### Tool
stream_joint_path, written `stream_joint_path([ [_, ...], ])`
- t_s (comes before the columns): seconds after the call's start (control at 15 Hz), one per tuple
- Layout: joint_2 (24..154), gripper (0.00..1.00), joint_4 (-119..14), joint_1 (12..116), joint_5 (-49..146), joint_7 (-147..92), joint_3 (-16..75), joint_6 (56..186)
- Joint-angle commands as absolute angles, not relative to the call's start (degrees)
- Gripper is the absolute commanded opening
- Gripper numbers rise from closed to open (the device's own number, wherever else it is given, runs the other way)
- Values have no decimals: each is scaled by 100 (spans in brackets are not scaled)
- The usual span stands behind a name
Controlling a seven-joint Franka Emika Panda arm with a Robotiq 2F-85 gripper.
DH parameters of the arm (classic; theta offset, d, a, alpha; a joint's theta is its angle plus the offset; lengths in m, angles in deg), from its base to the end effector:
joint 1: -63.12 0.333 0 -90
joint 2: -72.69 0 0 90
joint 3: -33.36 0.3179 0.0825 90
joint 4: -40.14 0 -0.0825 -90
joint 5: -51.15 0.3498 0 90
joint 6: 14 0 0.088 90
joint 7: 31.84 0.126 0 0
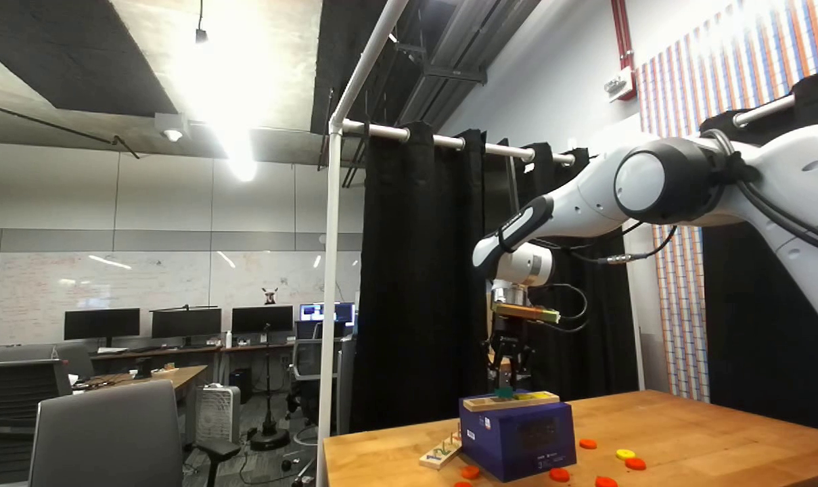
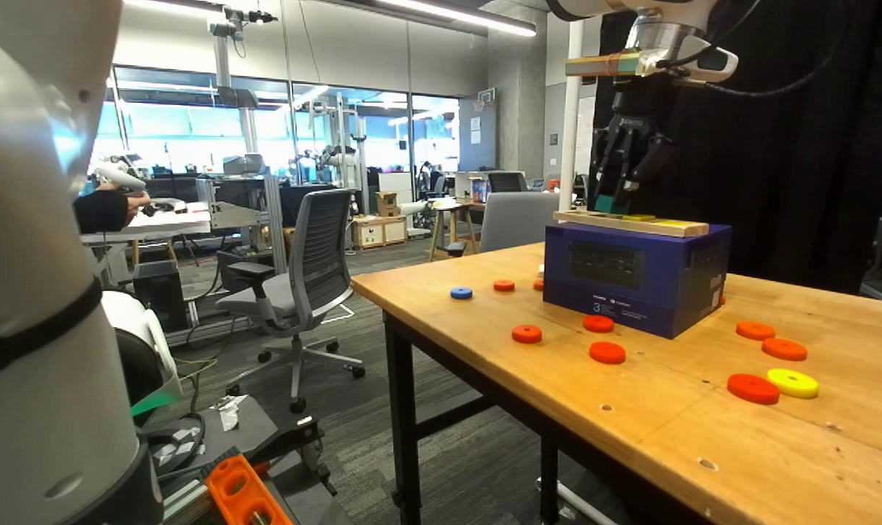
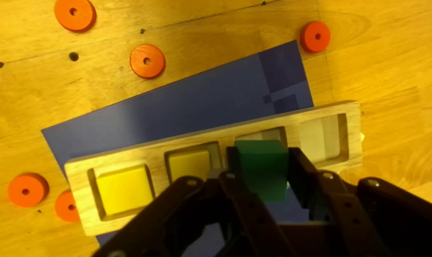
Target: Put the green block on the wooden surface
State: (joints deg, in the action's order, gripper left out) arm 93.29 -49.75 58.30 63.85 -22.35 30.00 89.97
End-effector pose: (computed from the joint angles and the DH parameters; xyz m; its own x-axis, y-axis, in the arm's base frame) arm 0.6169 -0.0620 0.4234 0.9260 -0.3479 -0.1464 -0.3696 -0.9146 -0.1639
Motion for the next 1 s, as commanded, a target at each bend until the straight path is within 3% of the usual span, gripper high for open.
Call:
stream_joint_path([
  [0.0, 9446, 12, -4684, 5826, 6402, -2226, 3017, 8799],
  [0.93, 9390, 12, -4781, 5834, 6442, -2229, 3048, 8806],
])
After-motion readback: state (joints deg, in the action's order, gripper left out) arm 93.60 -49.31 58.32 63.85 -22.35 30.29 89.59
